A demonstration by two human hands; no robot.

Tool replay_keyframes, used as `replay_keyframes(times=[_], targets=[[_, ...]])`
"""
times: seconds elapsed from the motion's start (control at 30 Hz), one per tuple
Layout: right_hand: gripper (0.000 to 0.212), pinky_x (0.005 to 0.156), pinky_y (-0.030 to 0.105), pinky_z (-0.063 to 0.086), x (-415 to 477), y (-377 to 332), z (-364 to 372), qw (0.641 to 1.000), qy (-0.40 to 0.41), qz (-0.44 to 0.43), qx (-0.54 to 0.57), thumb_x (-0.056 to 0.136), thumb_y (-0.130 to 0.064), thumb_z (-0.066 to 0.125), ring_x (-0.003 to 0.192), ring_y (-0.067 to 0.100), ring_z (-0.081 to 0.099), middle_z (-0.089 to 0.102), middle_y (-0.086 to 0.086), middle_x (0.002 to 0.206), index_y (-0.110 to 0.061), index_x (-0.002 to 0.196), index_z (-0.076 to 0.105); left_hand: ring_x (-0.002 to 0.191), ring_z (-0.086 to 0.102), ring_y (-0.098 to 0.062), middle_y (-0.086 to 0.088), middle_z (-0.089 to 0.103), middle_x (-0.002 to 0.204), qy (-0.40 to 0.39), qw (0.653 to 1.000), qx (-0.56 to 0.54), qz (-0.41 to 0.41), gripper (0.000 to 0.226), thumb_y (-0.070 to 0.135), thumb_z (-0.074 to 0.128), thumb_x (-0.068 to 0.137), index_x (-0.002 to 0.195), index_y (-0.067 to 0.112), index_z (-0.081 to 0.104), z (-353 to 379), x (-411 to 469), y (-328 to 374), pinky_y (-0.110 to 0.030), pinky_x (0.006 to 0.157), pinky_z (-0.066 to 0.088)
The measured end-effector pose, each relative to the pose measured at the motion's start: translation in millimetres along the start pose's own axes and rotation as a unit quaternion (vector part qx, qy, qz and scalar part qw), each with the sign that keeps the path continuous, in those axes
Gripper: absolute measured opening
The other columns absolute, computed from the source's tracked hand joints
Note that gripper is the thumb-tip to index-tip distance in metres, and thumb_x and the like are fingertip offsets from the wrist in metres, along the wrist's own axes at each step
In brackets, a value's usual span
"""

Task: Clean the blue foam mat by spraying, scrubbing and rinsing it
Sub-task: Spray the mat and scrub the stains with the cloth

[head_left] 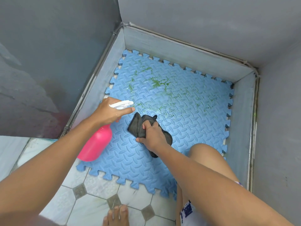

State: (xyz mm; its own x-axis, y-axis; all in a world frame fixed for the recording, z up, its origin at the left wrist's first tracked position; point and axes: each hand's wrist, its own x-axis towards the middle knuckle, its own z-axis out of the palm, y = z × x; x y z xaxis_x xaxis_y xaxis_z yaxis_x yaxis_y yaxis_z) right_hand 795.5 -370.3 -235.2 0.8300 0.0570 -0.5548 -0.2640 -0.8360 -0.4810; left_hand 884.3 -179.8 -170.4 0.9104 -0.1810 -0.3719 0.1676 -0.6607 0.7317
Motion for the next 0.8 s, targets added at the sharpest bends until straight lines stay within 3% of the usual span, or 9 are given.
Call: replay_keyframes(times=[0.07,0.13,0.2,0.37,0.53,0.6,0.7,0.8], targets=[[0.047,0.085,0.040,0.046,-5,3,2,1.000,0.013,-0.015,-0.012,0.084,-0.043,0.076,0.107,0.027,0.044,0.040,0.006,0.115,-0.028,0.109,0.040,0.045,0.052,-0.019,-0.022,0.059,0.054,0.005,1.000,-0.019,-0.003,0.066,0.053,0.082,0.076,0.060,-0.005,0.055,1,0,-4,-0.028,0.055,0.043],[0.046,0.084,0.040,0.046,-8,6,5,0.999,0.020,-0.033,-0.028,0.087,-0.042,0.073,0.110,0.027,0.043,0.040,0.007,0.118,-0.027,0.116,0.042,0.065,0.067,-0.026,-0.013,0.066,0.059,0.007,1.000,-0.010,0.011,0.060,0.060,0.078,0.074,0.059,0.005,0.060,0,3,-11,-0.037,0.069,0.051],[0.045,0.085,0.040,0.047,-9,10,5,0.998,0.016,-0.054,-0.033,0.088,-0.041,0.072,0.111,0.027,0.044,0.041,0.007,0.118,-0.027,0.119,0.043,0.084,0.069,-0.026,-0.007,0.069,0.068,0.016,1.000,0.007,0.024,0.057,0.062,0.075,0.075,0.062,0.008,0.063,-3,6,-13,-0.043,0.081,0.052],[0.044,0.085,0.038,0.047,-2,14,-5,0.996,-0.013,-0.080,-0.034,0.086,-0.041,0.074,0.105,0.025,0.047,0.039,0.004,0.110,-0.029,0.113,0.041,0.047,0.055,-0.019,-0.015,0.062,0.049,-0.070,0.996,-0.050,0.013,0.055,0.045,0.079,0.084,0.054,0.002,0.060,4,4,-6,-0.032,0.061,0.044],[0.045,0.081,0.037,0.046,-3,11,0,0.997,0.014,-0.074,-0.020,0.085,-0.039,0.076,0.103,0.024,0.046,0.039,0.002,0.110,-0.029,0.110,0.041,0.061,0.065,-0.010,-0.008,0.074,0.067,-0.084,0.996,-0.041,0.006,0.040,0.039,0.079,0.085,0.068,0.004,0.071,6,7,1,-0.030,0.067,0.048],[0.045,0.083,0.038,0.047,-3,13,2,0.997,0.020,-0.077,-0.018,0.084,-0.040,0.076,0.103,0.024,0.046,0.039,0.002,0.109,-0.029,0.110,0.041,0.059,0.064,-0.013,-0.011,0.071,0.063,-0.061,0.998,-0.035,-0.003,0.045,0.041,0.078,0.086,0.063,0.003,0.069,4,8,2,-0.030,0.067,0.049],[0.045,0.084,0.035,0.046,-2,16,3,0.996,0.016,-0.086,-0.023,0.085,-0.041,0.075,0.102,0.022,0.046,0.040,0.002,0.110,-0.029,0.113,0.042,0.050,0.055,-0.024,-0.020,0.061,0.053,0.061,0.997,0.007,-0.048,0.060,0.052,0.077,0.079,0.058,-0.001,0.058,4,8,-5,-0.038,0.064,0.052],[0.046,0.080,0.032,0.040,0,16,1,0.995,0.007,-0.092,-0.028,0.084,-0.042,0.076,0.098,0.020,0.045,0.039,0.001,0.109,-0.029,0.113,0.042,0.065,0.062,-0.030,-0.014,0.067,0.064,0.117,0.992,0.034,-0.046,0.054,0.053,0.074,0.079,0.067,0.002,0.060,1,7,-7,-0.041,0.071,0.052]])
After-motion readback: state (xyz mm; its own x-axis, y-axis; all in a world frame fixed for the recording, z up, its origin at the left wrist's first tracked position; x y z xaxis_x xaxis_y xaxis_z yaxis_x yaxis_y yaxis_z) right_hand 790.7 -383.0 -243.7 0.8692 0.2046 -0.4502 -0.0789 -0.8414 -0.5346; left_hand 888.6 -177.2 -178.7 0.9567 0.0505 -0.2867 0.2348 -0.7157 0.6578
